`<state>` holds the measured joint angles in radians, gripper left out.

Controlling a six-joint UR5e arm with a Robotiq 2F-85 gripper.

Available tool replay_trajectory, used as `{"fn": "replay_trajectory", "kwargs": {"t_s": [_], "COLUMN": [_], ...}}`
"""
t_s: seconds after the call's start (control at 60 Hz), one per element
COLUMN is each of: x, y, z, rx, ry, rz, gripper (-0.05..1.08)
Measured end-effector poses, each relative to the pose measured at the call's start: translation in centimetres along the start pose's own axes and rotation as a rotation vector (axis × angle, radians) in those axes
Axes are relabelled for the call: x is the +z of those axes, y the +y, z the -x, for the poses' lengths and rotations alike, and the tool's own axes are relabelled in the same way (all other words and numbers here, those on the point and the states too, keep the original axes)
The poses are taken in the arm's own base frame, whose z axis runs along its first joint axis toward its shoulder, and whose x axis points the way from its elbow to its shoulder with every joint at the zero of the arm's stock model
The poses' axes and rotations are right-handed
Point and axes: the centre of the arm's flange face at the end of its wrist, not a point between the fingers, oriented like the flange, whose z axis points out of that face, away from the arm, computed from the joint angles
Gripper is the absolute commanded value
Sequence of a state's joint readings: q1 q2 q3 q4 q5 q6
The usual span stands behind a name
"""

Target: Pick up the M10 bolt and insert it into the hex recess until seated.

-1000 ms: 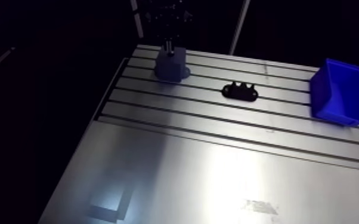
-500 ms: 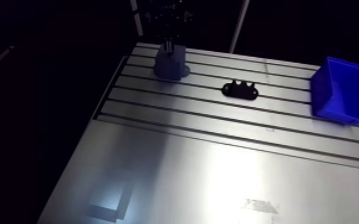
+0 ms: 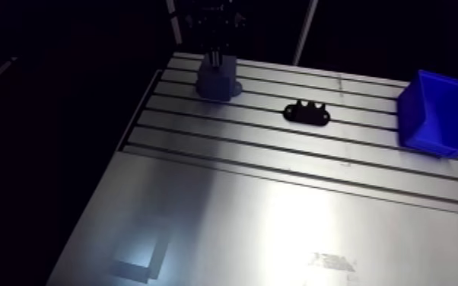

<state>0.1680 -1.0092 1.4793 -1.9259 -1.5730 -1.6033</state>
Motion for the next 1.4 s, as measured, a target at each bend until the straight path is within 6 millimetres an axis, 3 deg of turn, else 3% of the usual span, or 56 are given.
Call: {"fn": "replay_trajectory", "kwargs": {"t_s": [1.4], "x": [0.50], "y": [-0.02], "z": [-0.12], "rx": [-0.002], "ry": [-0.008], "rz": [0.000], "gripper": [1.07]}}
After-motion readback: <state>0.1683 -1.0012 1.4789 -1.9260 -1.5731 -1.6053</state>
